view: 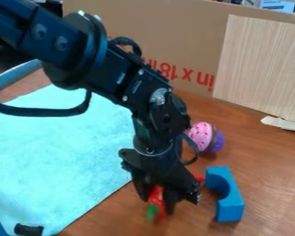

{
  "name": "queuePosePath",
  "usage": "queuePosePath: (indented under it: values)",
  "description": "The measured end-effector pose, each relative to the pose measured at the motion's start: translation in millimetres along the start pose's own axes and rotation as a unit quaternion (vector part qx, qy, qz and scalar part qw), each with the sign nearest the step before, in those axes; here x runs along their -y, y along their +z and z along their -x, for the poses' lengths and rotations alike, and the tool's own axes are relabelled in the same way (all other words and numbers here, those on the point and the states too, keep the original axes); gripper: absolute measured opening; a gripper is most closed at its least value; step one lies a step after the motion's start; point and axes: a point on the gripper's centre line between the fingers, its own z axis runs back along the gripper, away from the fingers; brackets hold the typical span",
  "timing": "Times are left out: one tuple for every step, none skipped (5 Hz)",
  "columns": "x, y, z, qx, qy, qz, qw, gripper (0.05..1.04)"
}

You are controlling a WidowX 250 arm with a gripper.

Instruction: Put the red thing on the top right part of the blue cloth

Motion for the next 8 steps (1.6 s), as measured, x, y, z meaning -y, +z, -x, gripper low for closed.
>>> queuePosePath:
  values:
    - [-2,17,5,0.008,-0.011,0.017,0.9998,0.494]
    - [-14,42,6,0.018,0.0,0.031,0.9993,0.494]
    - [-40,59,-1,0.021,0.054,0.034,0.9977,0.494]
    - [-66,60,-20,0.023,0.125,0.023,0.9916,0.494]
    - [-99,56,-49,0.038,0.213,0.005,0.9764,0.494]
    - [-122,51,-66,0.053,0.264,-0.008,0.9631,0.494]
    - [-137,41,-64,0.047,0.292,-0.02,0.955,0.494]
    - [-137,34,-55,0.034,0.281,-0.027,0.9586,0.494]
